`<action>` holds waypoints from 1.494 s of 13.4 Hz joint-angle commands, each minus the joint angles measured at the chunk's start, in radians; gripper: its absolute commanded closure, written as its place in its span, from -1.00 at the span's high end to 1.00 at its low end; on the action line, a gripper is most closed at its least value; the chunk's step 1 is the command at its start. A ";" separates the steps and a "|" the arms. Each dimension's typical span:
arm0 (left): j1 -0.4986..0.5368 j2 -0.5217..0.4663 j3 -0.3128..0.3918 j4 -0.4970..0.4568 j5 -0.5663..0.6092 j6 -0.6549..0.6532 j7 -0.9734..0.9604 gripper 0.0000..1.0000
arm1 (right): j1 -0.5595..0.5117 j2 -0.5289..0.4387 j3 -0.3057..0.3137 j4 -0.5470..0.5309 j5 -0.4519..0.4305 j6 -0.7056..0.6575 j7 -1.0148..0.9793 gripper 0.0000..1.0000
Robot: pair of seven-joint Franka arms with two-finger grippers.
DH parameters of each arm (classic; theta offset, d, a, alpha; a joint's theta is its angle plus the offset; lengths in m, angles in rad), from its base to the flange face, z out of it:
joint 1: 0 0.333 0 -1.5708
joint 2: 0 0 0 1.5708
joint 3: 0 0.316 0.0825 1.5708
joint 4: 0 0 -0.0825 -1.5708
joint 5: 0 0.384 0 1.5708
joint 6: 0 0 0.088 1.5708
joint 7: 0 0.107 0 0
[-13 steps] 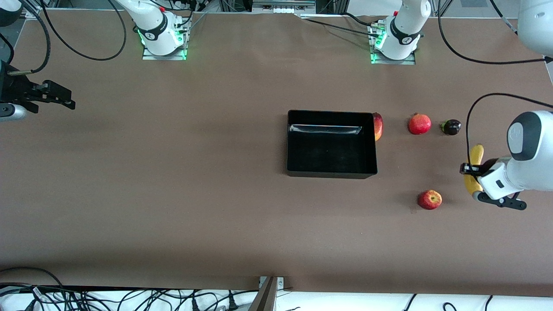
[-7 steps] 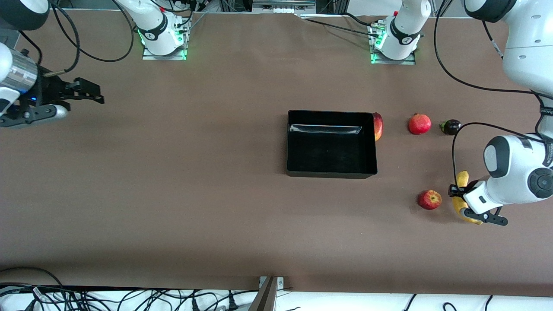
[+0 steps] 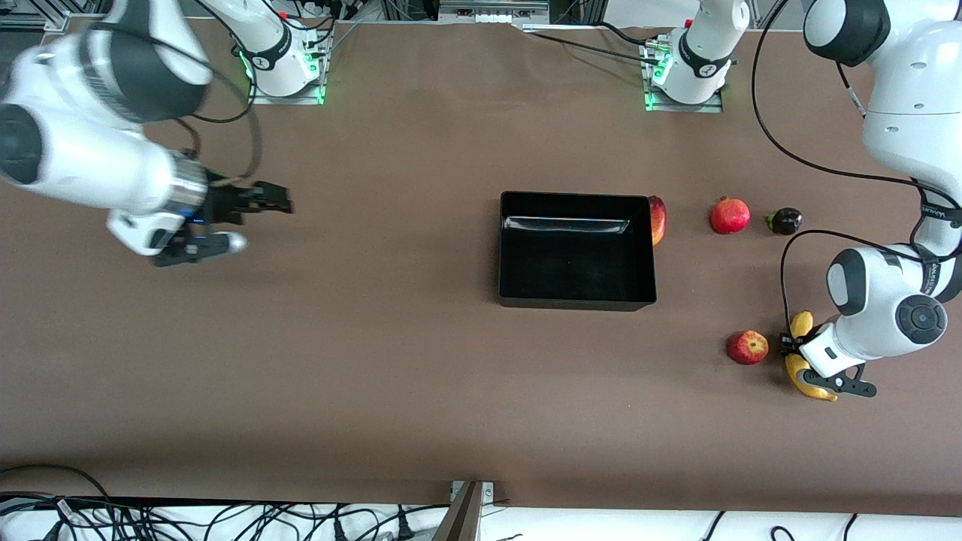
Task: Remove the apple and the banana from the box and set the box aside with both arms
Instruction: 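Lower the banana with the left gripper while the right gripper reaches the box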
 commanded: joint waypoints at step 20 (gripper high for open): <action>-0.437 -0.816 0.200 -0.030 -0.242 -0.842 -0.097 1.00 | 0.542 0.510 -0.009 0.126 -0.042 0.709 0.736 -0.26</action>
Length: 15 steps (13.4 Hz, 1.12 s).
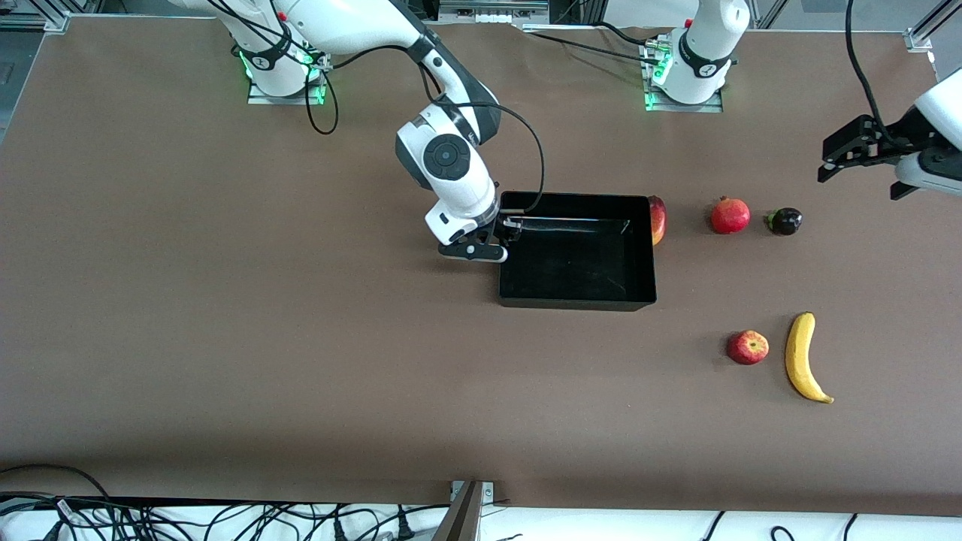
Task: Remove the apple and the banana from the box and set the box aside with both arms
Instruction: 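Grasp the rim of the black box with the right gripper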
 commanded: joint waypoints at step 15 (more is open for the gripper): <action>-0.010 -0.104 0.007 -0.142 0.000 0.030 -0.206 1.00 | 0.004 -0.180 -0.219 0.019 -0.031 -0.391 -0.229 -1.00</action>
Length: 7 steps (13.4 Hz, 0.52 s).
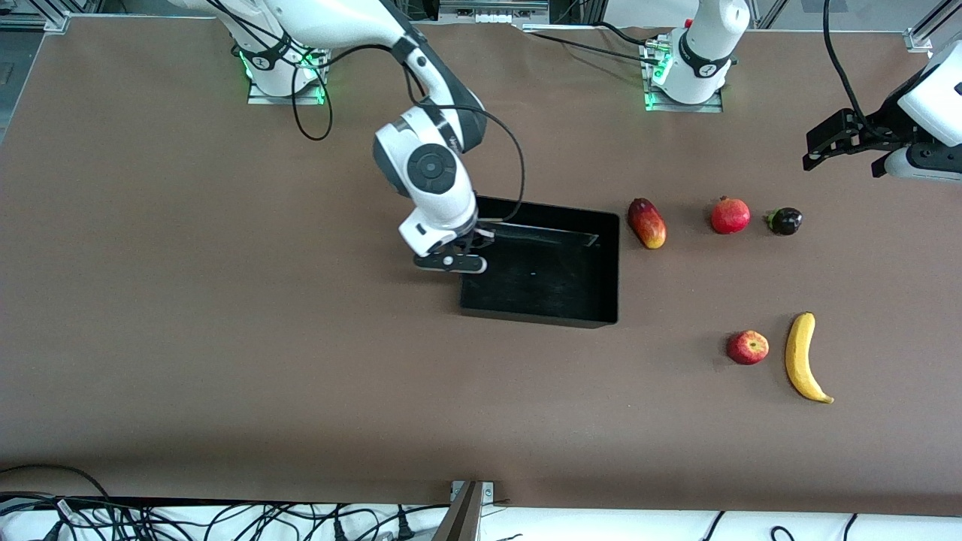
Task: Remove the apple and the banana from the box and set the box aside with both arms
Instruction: 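Slide the black box across the table with the right gripper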
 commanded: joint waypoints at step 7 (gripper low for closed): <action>0.003 -0.021 -0.002 -0.031 0.011 0.020 -0.016 1.00 | -0.068 -0.267 -0.395 -0.212 0.014 -0.205 -0.506 -1.00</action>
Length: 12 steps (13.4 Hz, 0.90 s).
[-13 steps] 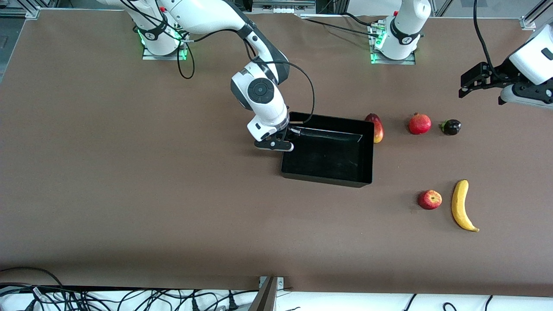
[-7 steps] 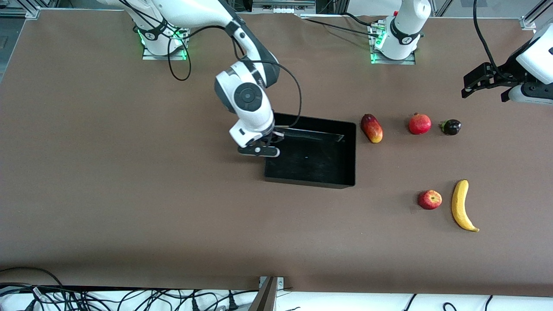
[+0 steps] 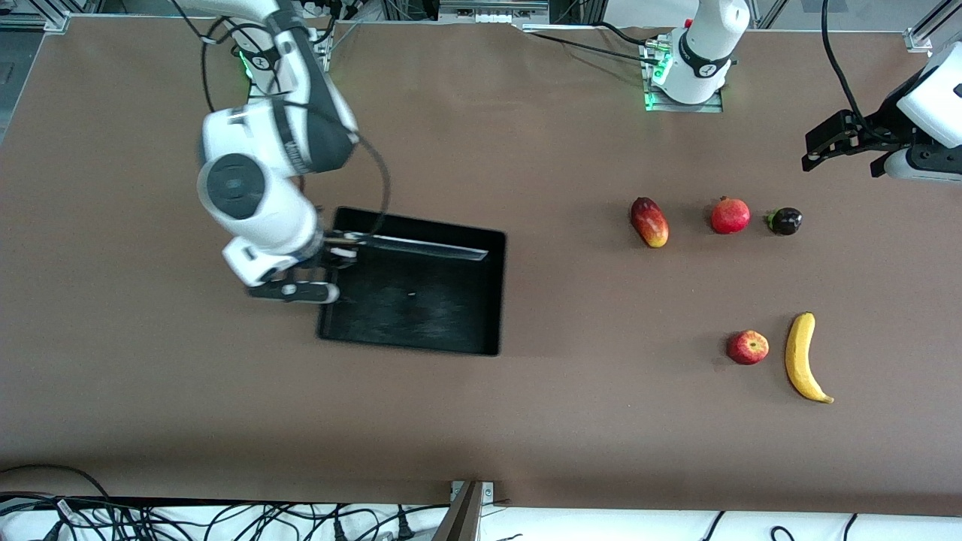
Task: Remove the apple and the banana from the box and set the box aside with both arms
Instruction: 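Slide the black box across the table with the right gripper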
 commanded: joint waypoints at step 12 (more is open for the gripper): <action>0.010 -0.020 -0.001 -0.028 0.011 0.017 -0.009 1.00 | -0.269 -0.038 -0.142 -0.424 0.058 0.213 -0.545 -0.31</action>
